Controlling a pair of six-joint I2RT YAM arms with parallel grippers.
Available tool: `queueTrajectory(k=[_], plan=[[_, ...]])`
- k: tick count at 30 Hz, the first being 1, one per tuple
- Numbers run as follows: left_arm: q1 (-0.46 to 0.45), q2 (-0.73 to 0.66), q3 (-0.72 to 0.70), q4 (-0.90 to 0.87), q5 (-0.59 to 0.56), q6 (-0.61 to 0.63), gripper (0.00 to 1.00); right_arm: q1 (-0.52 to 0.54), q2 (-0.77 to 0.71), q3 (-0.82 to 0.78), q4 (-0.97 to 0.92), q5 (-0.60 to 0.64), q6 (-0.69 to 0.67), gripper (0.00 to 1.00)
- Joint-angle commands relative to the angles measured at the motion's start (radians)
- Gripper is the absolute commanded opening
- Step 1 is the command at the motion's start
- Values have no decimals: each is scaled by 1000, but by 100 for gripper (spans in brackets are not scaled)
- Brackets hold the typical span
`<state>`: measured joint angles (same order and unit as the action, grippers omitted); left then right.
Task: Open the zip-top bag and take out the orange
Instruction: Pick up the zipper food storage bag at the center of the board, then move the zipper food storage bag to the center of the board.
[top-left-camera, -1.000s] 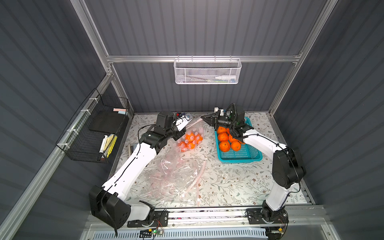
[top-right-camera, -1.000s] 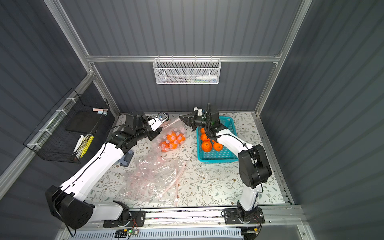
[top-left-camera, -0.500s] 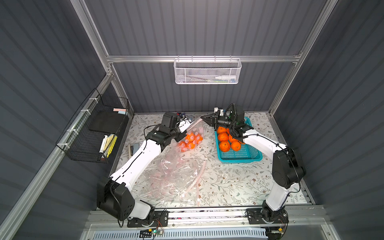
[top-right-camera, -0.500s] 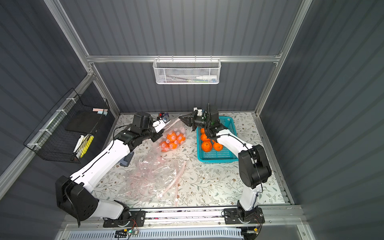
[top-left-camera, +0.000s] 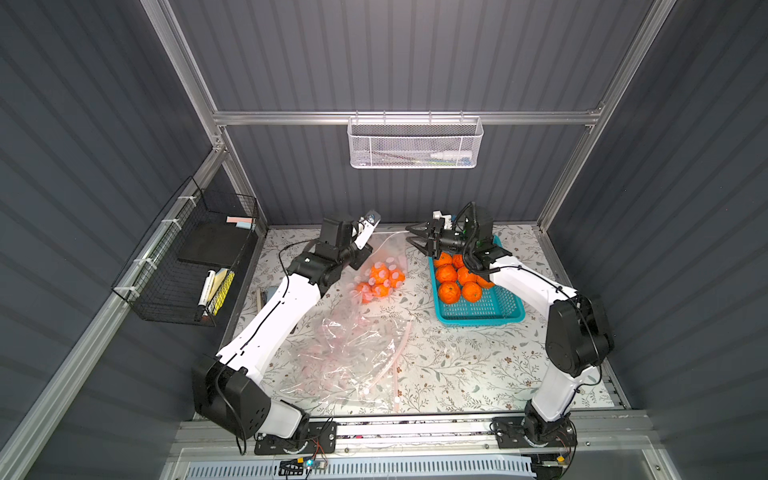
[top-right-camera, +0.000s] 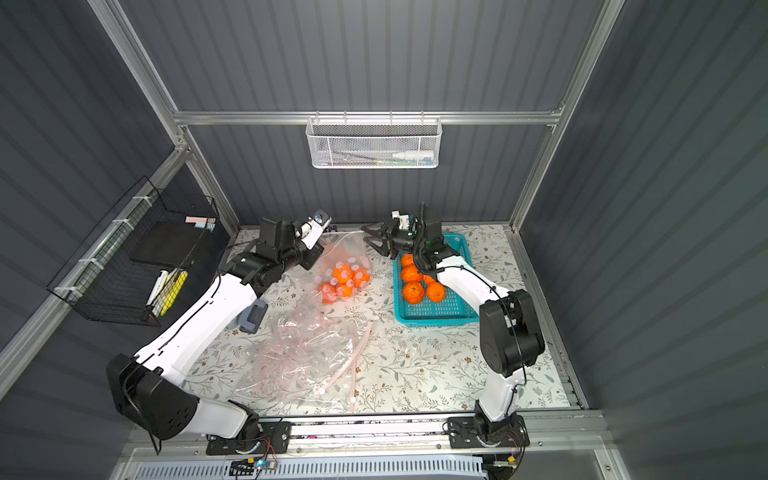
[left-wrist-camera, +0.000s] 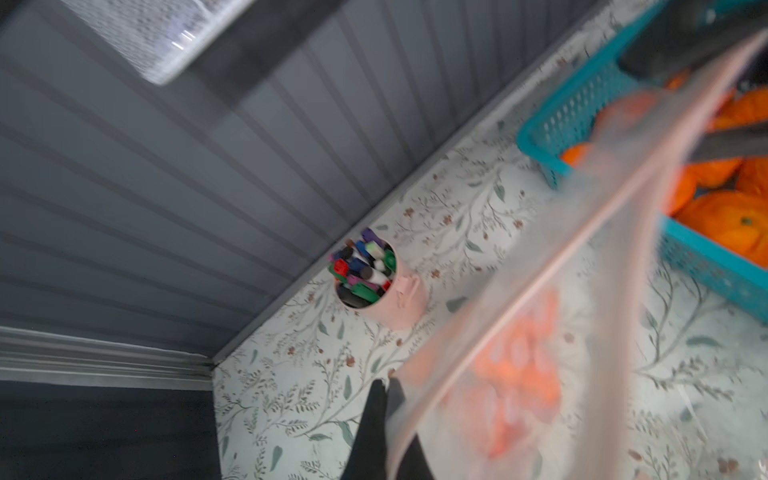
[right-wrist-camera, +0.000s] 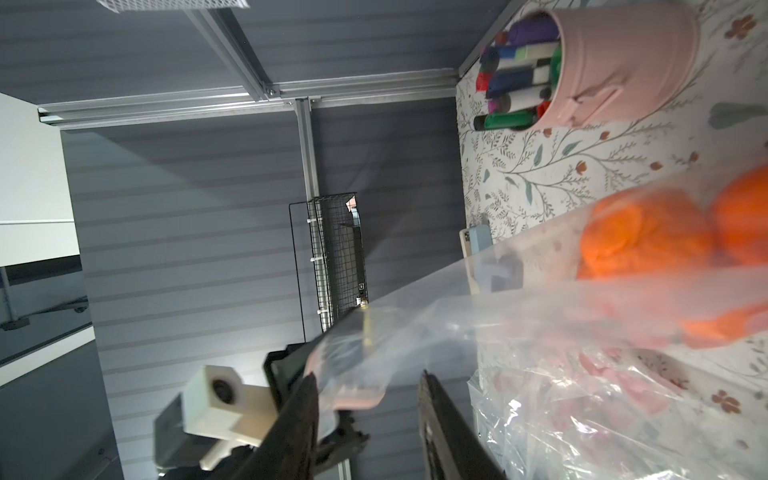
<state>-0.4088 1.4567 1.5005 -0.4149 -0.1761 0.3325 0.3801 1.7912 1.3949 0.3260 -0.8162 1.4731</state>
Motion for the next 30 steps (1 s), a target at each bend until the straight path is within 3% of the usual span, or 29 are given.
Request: queueTrajectory(k=[1,4,10,15,18,24,30], plan=[[7,3,194,-33,-125,-126,0,-38,-66,15,-36,-40,-105,42],[7,-2,322,-110,-178,-162,0,-49,-106,-23,-27,-84,-165,42],[7,-33,511,-252,-199,-232,0,22,-219,-83,-227,-141,-508,41],[7,-47,610,-312,-290,-253,0,217,-334,-225,-369,-75,-868,40],[7,-53,647,-317,-326,-249,0,373,-348,-320,-385,4,-1004,40],[7,-60,682,-323,-349,-243,0,666,-199,-360,-359,127,-1155,40],[7,-76,642,-321,-341,-249,0,785,85,-231,-360,168,-1199,38]])
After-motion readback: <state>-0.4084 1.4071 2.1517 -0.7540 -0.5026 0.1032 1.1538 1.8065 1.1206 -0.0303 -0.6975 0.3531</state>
